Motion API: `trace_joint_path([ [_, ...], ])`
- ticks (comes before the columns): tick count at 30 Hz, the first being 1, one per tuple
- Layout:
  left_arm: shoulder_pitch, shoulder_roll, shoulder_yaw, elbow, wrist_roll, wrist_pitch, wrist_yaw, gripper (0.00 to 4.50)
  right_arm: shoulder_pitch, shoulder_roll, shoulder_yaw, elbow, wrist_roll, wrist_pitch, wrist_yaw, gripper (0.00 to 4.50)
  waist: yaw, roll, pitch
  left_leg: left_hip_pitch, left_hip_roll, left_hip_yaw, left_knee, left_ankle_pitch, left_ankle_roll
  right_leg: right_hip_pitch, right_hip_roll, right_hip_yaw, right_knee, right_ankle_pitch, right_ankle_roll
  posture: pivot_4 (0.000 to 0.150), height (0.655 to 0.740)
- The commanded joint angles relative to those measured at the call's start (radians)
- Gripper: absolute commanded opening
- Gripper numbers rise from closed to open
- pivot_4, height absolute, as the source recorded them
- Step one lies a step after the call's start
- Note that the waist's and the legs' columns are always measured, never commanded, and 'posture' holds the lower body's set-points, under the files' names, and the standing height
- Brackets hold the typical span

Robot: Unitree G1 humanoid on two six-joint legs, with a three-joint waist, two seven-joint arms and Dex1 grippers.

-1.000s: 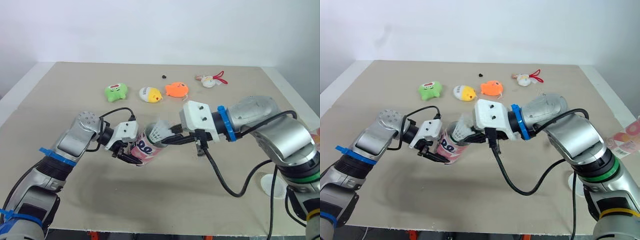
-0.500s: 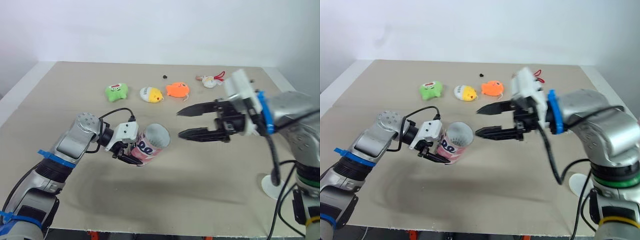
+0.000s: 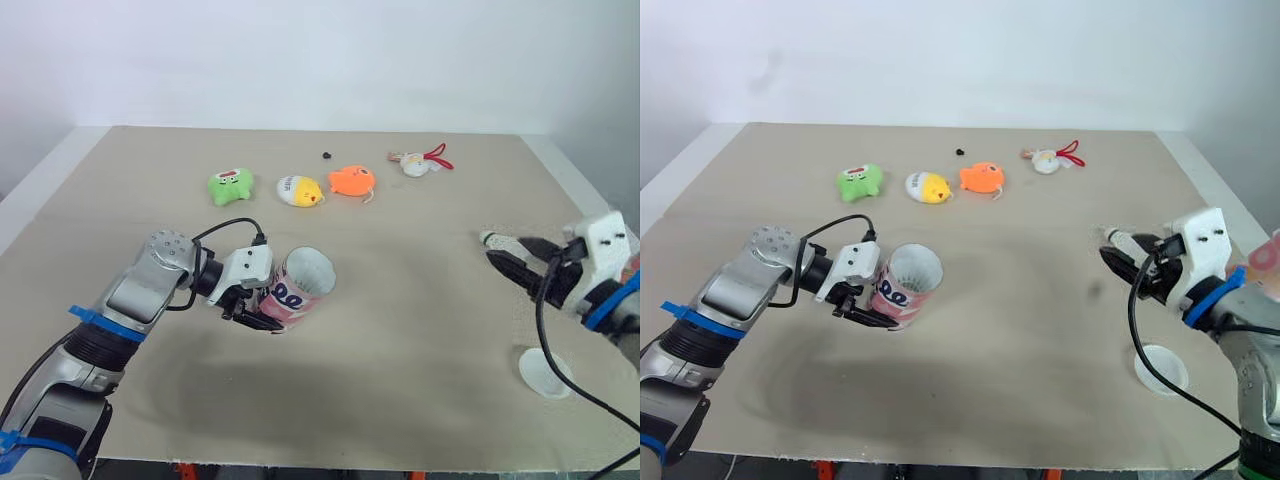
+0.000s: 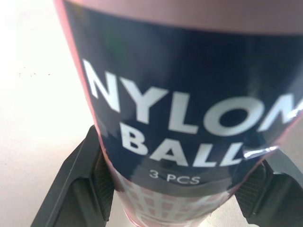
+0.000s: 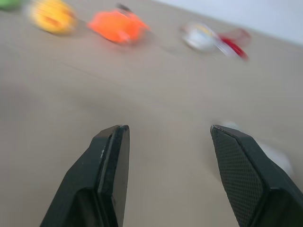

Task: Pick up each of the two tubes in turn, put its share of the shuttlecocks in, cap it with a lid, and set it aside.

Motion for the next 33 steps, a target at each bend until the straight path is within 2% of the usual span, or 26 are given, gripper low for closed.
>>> trace_joint_path([
  [1,0.019,0.001,-0.052,0.019,0.021,-0.001,-0.01,2.83,-0.018,0.006,-0.001,0.06,-0.041,-0.068,-0.039,2.98,-0.003,0.0,0.0,0.0,0.0,0.0,0.0,0.0,0.0,0.001,0.0,0.0,0.0,0.0,0.0,0.15,0.74],
  [14,0.011,0.003,-0.054,0.021,0.023,0.008,-0.005,2.83,-0.178,0.032,0.133,0.451,-0.129,-0.25,-0.045,2.98,-0.006,0.0,0.0,0.001,-0.001,0.004,0.0,0.0,0.0,0.001,0.0,0.002,0.0,0.0,0.001,0.15,0.74],
  [27,0.007,0.018,-0.053,0.024,0.023,0.011,-0.021,2.83,-0.54,0.061,0.299,0.918,-0.233,-0.429,-0.003,2.98,-0.011,0.0,0.0,0.004,0.0,0.01,-0.001,0.0,0.0,0.002,0.001,0.006,0.0,0.001,0.002,0.15,0.74],
  [30,0.008,0.019,-0.052,0.022,0.022,0.011,-0.021,2.83,-0.592,0.066,0.314,1.005,-0.25,-0.47,-0.006,2.24,-0.011,0.0,0.0,0.004,-0.001,0.01,-0.002,0.0,0.0,0.002,0.001,0.006,0.0,0.001,0.002,0.15,0.74],
  [32,0.009,0.02,-0.051,0.02,0.022,0.011,-0.02,2.83,-0.608,0.067,0.316,1.036,-0.253,-0.496,0.003,1.41,-0.011,0.0,0.0,0.004,-0.001,0.01,-0.002,0.0,0.0,0.002,0.0,0.006,0.0,0.001,0.002,0.15,0.74],
  [33,0.009,0.02,-0.051,0.02,0.023,0.012,-0.019,2.83,-0.612,0.067,0.315,1.047,-0.254,-0.507,0.007,0.82,-0.011,0.0,0.0,0.004,-0.001,0.01,-0.002,0.0,0.0,0.002,0.0,0.006,0.0,0.002,0.002,0.15,0.74],
])
